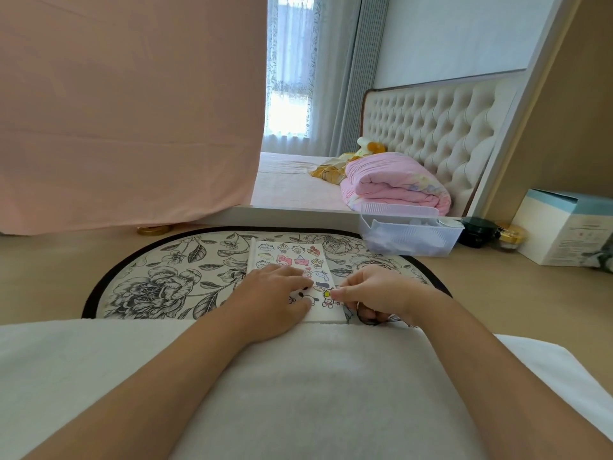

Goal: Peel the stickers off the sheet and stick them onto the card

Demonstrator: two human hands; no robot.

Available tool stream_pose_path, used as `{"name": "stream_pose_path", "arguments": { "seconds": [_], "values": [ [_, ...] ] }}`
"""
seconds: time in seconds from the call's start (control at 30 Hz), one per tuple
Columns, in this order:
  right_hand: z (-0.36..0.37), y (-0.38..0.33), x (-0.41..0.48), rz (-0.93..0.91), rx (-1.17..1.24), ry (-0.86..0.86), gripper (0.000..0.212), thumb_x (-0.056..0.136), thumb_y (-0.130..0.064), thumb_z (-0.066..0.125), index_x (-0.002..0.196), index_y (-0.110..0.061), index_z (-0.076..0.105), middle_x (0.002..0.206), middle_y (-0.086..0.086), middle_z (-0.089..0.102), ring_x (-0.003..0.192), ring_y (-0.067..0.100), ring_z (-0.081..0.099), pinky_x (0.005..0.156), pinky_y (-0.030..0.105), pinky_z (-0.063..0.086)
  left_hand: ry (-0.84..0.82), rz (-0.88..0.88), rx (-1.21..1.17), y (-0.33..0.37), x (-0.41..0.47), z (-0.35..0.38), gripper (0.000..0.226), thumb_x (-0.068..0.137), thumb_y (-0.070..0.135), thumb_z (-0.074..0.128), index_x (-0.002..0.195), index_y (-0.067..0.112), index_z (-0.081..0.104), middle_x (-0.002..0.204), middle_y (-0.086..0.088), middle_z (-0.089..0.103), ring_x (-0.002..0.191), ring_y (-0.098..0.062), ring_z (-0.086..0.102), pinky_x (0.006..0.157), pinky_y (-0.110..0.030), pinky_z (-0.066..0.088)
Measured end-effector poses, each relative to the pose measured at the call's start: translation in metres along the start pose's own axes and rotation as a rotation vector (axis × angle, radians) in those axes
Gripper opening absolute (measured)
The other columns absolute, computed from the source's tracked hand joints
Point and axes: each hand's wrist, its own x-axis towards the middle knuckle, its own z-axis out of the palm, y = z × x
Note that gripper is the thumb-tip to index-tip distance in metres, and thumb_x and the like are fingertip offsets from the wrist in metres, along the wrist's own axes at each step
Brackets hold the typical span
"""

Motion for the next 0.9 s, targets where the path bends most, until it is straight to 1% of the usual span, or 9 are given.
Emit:
{"name": "stream_pose_path", "arguments": {
  "seconds": [0.13,0.43,0.57,0.63,0.7,0.73,0.8,0.83,0.9],
  "values": [
    [0.001,-0.003,0.002,0.016,-0.007,-0.01,0.038,0.093,-0.037,0.069,0.064,-0.015,0.059,0.049,-0.004,0.05,0.045,0.014,0.043,0.048,0.024,0.033,0.001,-0.007,-0.008,-0.002,0.001,0.001,0.046,0.099,0.052,0.045,0.143,0.041,0.047,0.153,0.018,0.039,0.144,-0.009,0.028,0.117,-0.033,0.021],
    [0.008,-0.009,0.002,0.034,-0.061,0.067,0.034,0.09,-0.035,0.073,0.068,-0.01,0.064,0.042,-0.003,0.049,0.036,0.012,0.039,0.04,0.016,0.032,0.036,0.032,0.0,-0.002,0.001,0.003,0.045,0.1,0.048,0.045,0.143,0.037,0.048,0.152,0.018,0.04,0.143,-0.009,0.028,0.117,-0.034,0.023],
    [0.014,-0.008,0.006,0.033,-0.098,0.126,0.029,0.085,-0.035,0.076,0.066,-0.013,0.07,0.052,0.0,0.057,0.041,0.013,0.045,0.048,0.021,0.039,0.125,0.14,-0.106,-0.002,-0.001,0.004,0.028,0.095,0.037,0.057,0.122,0.038,0.065,0.131,0.024,0.055,0.133,-0.008,0.042,0.111,-0.032,0.037],
    [0.017,-0.007,0.006,0.027,-0.118,0.171,0.025,0.083,-0.036,0.078,0.071,-0.015,0.074,0.058,-0.002,0.064,0.042,0.01,0.051,0.05,0.023,0.044,0.135,0.169,-0.138,0.0,-0.004,0.004,0.021,0.092,0.034,0.058,0.108,0.039,0.07,0.115,0.024,0.061,0.118,-0.003,0.051,0.101,-0.03,0.046],
    [0.019,-0.005,0.005,0.007,-0.167,0.236,0.024,0.078,-0.044,0.081,0.075,-0.022,0.074,0.065,-0.007,0.071,0.053,0.005,0.063,0.057,0.026,0.054,0.127,0.201,-0.129,0.004,-0.007,0.003,0.022,0.09,0.035,0.056,0.105,0.041,0.071,0.108,0.024,0.062,0.106,0.002,0.053,0.087,-0.026,0.049],
    [0.02,-0.005,0.003,-0.001,-0.241,0.285,0.027,0.075,-0.05,0.081,0.081,-0.026,0.073,0.071,-0.009,0.073,0.065,0.005,0.068,0.067,0.03,0.058,0.121,0.221,-0.112,0.006,-0.009,0.003,0.024,0.09,0.036,0.055,0.105,0.04,0.072,0.108,0.024,0.063,0.104,0.002,0.052,0.083,-0.023,0.047],
    [0.021,-0.006,-0.004,-0.005,-0.45,0.419,0.042,0.072,-0.062,0.077,0.102,-0.035,0.065,0.092,-0.013,0.073,0.092,0.009,0.067,0.082,0.033,0.054,0.122,0.254,-0.078,0.008,-0.013,0.002,0.027,0.09,0.035,0.053,0.107,0.039,0.074,0.108,0.024,0.065,0.102,0.001,0.053,0.081,-0.019,0.045],
    [0.022,-0.007,-0.009,-0.033,-0.524,0.481,0.047,0.074,-0.062,0.076,0.112,-0.039,0.06,0.102,-0.014,0.069,0.1,0.01,0.064,0.084,0.032,0.051,0.121,0.26,-0.068,0.009,-0.015,0.001,0.028,0.091,0.034,0.053,0.108,0.038,0.074,0.109,0.024,0.066,0.103,0.001,0.054,0.082,-0.017,0.045],
    [0.024,-0.007,-0.02,-0.159,-0.569,0.522,0.044,0.082,-0.052,0.073,0.121,-0.041,0.057,0.113,-0.015,0.063,0.106,0.011,0.061,0.085,0.03,0.048,0.103,0.264,-0.063,0.01,-0.018,0.0,0.03,0.092,0.032,0.051,0.111,0.036,0.074,0.111,0.023,0.066,0.104,0.001,0.056,0.085,-0.016,0.045]
  ]
}}
